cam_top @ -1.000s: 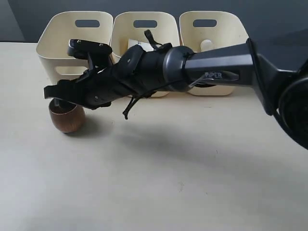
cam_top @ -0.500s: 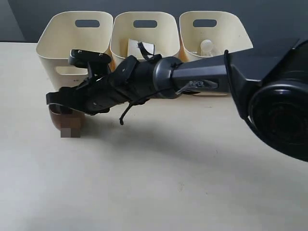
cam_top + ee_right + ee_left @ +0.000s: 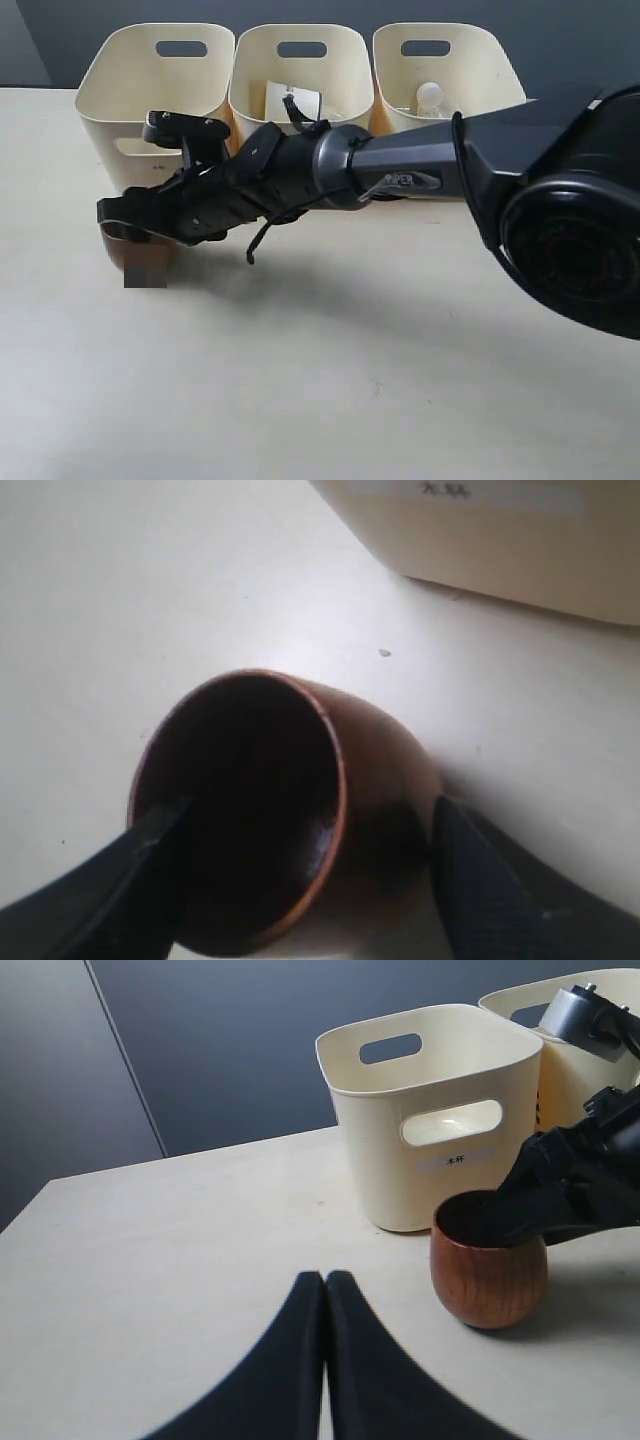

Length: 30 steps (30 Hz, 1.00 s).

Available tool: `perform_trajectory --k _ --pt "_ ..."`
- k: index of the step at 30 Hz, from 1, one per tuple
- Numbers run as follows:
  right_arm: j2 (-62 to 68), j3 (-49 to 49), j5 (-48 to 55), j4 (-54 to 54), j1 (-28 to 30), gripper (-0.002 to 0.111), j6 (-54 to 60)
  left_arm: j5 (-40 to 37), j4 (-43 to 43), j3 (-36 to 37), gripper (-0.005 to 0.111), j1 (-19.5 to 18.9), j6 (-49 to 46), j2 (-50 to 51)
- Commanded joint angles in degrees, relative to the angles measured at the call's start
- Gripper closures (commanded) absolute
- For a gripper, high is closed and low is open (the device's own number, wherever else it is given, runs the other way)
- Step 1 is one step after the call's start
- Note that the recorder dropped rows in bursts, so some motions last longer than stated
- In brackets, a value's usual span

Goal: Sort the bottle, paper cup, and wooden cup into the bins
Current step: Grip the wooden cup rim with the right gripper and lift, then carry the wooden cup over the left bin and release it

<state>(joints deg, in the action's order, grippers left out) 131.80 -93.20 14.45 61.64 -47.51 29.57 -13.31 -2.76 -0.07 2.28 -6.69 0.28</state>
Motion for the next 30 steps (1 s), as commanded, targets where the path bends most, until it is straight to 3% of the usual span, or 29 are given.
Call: perform_trajectory --k 1,7,9,17,24,30 --pt "0.49 -0.23 0.10 0.27 0.08 0.053 0.19 0.05 0.08 0.07 0.107 0.18 0.11 -0.28" --pt "0.72 -0.23 0.59 -1.26 0.08 0.099 0.29 0.05 0.08 0.07 0.107 0.18 0.11 -0.28" --pt "0.72 -0.23 1.42 -2.71 0.08 0.109 0.29 0.05 0.08 0.07 0.107 0.18 0.11 -0.28" --pt "-3.06 -0.23 3.58 -3.79 0.08 0.109 0.40 0.05 0.08 0.07 0.107 0.18 0.11 -0.28" --pt "-13.00 -0.23 4.18 -11.25 0.08 0.109 0.40 0.05 0.08 0.07 0.107 0.18 0.11 -0.28" --pt "-18.08 -0.23 -4.50 -11.72 0.08 0.109 0.40 0.05 0.08 0.07 0.107 0.18 0.11 -0.28"
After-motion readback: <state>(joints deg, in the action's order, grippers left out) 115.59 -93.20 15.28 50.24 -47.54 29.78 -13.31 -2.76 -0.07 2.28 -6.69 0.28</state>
